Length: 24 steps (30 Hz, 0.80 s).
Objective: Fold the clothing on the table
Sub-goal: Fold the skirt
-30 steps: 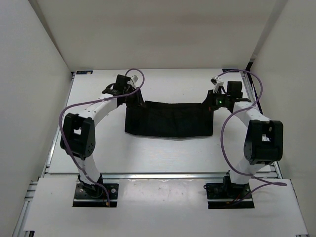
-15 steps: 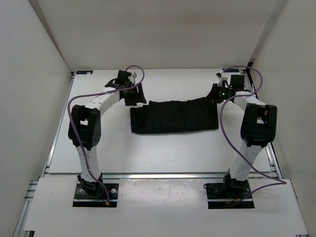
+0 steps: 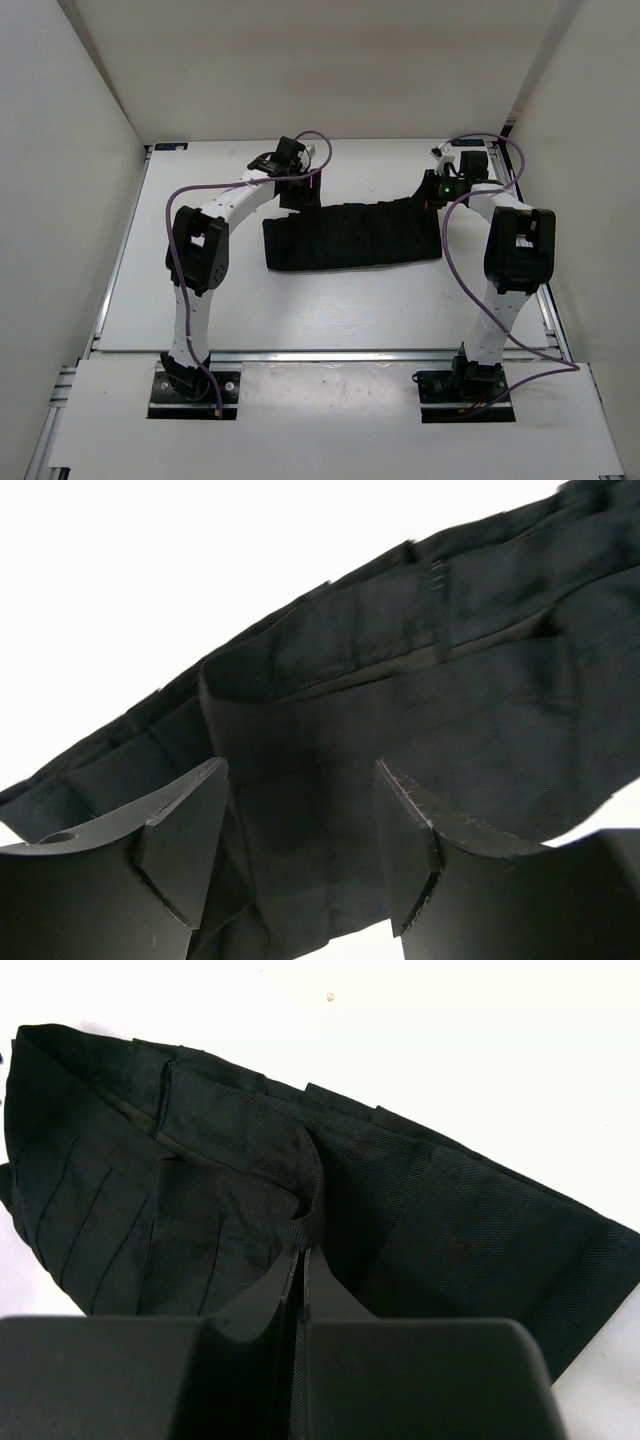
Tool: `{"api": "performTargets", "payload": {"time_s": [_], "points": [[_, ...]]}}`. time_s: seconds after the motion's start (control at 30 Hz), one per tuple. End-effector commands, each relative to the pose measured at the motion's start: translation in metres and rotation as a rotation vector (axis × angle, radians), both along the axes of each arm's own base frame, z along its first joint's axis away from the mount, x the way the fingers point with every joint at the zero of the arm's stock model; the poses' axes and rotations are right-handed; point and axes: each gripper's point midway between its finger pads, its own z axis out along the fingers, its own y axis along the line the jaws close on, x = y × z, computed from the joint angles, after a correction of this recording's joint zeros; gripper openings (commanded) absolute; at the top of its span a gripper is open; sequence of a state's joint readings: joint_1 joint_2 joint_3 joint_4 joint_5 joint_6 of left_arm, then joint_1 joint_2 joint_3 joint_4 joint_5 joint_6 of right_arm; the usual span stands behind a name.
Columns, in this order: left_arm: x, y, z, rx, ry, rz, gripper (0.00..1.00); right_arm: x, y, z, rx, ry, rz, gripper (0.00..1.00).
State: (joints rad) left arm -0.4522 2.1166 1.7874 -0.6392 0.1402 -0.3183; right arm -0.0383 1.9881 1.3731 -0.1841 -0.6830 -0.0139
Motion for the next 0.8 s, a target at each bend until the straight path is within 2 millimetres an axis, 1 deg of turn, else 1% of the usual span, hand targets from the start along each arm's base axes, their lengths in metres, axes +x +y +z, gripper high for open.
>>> {"api": "performTargets", "payload": {"time_s": [0.0,0.03,0.13,0.17,0.23,0.27,0.33,0.37,0.4,0.47,0.5,0.53,0.57,0.6,0.63,0.73,0.77], "points": [[0.0,0.013,0.01,0.059,-0.025,0.006,0.7,0.012,-0.002,0.018,0.002,-0.058,0.007,0.0],[-0.002,0.016,0.004,0.067,-0.016,0.007,0.68,0.011,-0.001,0.016,-0.002,-0.053,0.008,0.0],[0.0,0.022,0.009,0.092,-0.04,0.003,0.69,0.009,-0.003,0.013,0.005,-0.044,0.003,0.0],[0.001,0.03,0.005,0.102,-0.037,0.005,0.69,0.012,-0.005,0.016,-0.001,-0.055,-0.005,0.0],[0.0,0.03,0.003,0.104,-0.032,0.001,0.7,0.01,-0.005,0.015,0.0,-0.051,-0.001,0.0],[0.002,0.033,0.001,0.104,-0.03,0.006,0.69,0.009,-0.003,0.016,0.003,-0.051,0.003,0.0],[0.001,0.032,-0.002,0.095,-0.021,-0.003,0.69,0.009,-0.004,0.015,0.002,-0.053,0.002,0.0],[0.0,0.036,-0.006,0.107,-0.013,0.004,0.68,0.01,-0.004,0.015,0.002,-0.052,0.002,0.0],[0.001,0.032,-0.006,0.105,-0.023,-0.006,0.68,0.007,-0.004,0.01,0.001,-0.043,0.003,0.0],[-0.002,0.03,-0.012,0.108,-0.011,-0.01,0.67,0.009,-0.004,0.015,-0.001,-0.053,0.002,0.0],[-0.003,0.029,-0.012,0.102,-0.008,-0.012,0.66,0.009,-0.004,0.013,0.001,-0.049,0.003,0.0],[-0.005,0.032,-0.021,0.118,0.01,-0.008,0.65,0.008,-0.003,0.013,0.001,-0.048,0.002,0.0],[-0.003,0.029,-0.022,0.113,0.006,-0.008,0.64,0.008,-0.003,0.012,-0.004,-0.051,0.007,0.0],[-0.002,0.031,-0.025,0.114,0.009,-0.006,0.63,0.007,-0.002,0.009,-0.003,-0.04,0.011,0.0],[-0.002,0.027,-0.022,0.107,-0.003,-0.012,0.63,0.007,-0.004,0.009,-0.007,-0.041,0.005,0.0],[-0.003,0.024,-0.026,0.086,-0.001,-0.005,0.57,0.008,-0.002,0.012,-0.003,-0.049,0.012,0.0],[0.0,0.021,-0.026,0.071,-0.007,0.0,0.53,0.008,-0.002,0.009,-0.003,-0.044,0.011,0.0]]}}
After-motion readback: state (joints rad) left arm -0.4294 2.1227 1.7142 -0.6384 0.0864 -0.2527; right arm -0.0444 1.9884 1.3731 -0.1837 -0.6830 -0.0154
